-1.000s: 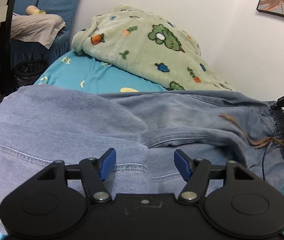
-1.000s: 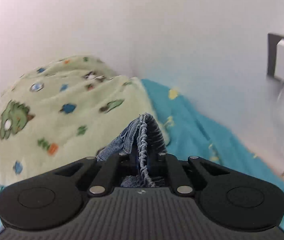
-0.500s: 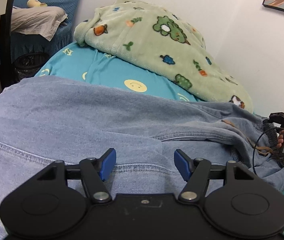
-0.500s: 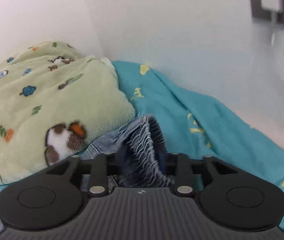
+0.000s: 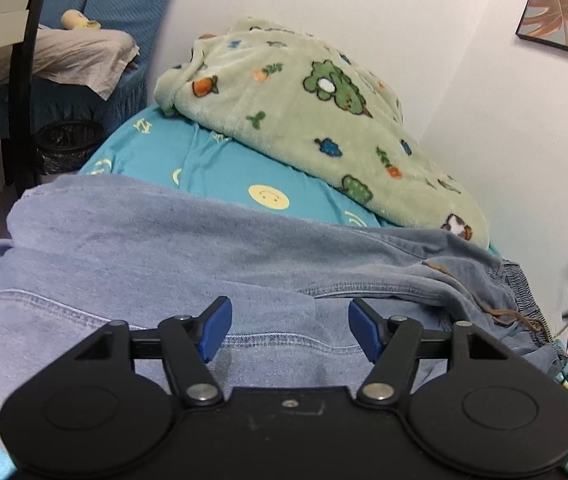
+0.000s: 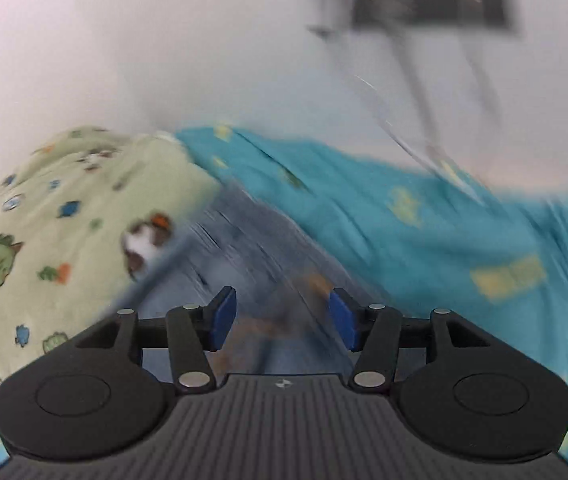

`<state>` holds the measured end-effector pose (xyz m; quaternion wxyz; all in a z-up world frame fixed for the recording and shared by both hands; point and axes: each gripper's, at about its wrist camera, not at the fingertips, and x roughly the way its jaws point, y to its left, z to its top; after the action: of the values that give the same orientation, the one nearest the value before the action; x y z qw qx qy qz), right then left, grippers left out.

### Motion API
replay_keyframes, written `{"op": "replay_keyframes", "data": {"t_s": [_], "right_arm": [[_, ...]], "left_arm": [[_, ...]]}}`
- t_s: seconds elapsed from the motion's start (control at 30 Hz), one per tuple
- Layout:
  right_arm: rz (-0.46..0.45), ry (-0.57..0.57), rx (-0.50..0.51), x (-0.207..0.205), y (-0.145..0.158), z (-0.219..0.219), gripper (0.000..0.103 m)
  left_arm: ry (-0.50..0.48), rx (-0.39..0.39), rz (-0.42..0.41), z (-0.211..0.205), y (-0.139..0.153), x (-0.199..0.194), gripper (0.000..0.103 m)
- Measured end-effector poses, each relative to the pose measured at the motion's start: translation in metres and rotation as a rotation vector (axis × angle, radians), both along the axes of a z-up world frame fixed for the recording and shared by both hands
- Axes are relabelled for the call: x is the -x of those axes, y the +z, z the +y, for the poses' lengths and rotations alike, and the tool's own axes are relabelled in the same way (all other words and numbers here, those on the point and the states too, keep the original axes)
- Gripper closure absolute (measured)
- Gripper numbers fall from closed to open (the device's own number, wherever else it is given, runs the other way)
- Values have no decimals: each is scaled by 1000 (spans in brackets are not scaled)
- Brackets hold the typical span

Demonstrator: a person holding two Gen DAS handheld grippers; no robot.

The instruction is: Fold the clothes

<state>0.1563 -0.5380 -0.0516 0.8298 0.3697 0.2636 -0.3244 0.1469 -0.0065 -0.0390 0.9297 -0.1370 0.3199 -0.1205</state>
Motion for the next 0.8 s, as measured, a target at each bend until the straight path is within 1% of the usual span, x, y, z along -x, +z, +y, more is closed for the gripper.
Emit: {"op": "replay_keyframes", "data": {"t_s": [0.03,0.07,0.1,0.17,0.27,0.43,0.57,0.63,0.7,0.73,0.77,0.8], "right_arm": [[-8,-32,-15,11,-5,6,48],[-13,-60,-25,21,-9,12,45],[-15,-82,-29,27,-12,18,37],[-12,-103,-30,35,-20,26,27],[-17,-81,-51,37,-34,26,27],[-53,-43,-98,38,-55,14,27],[-45,-66,-81,30,-64,9,27],[-41,-78,-72,27,-68,6,40],[-37,-90,-63,23,-72,4,70],[-37,-96,-54,22,-72,4,73],[-49,-99,-27,22,-66,6,80],[-72,-95,18,23,-57,12,84]], "left_arm": [[1,3,-4,1,2,2,41],[2,7,-1,3,3,4,41],[3,12,2,5,4,6,41],[10,22,5,9,6,8,41],[28,50,13,16,7,9,41],[80,103,36,27,6,2,41],[95,124,58,31,2,-4,41],[95,130,64,31,0,-8,41],[98,136,70,32,-2,-11,41],[101,139,73,32,-3,-13,41],[103,143,78,33,-4,-14,41],[105,147,83,34,-5,-15,41]]}}
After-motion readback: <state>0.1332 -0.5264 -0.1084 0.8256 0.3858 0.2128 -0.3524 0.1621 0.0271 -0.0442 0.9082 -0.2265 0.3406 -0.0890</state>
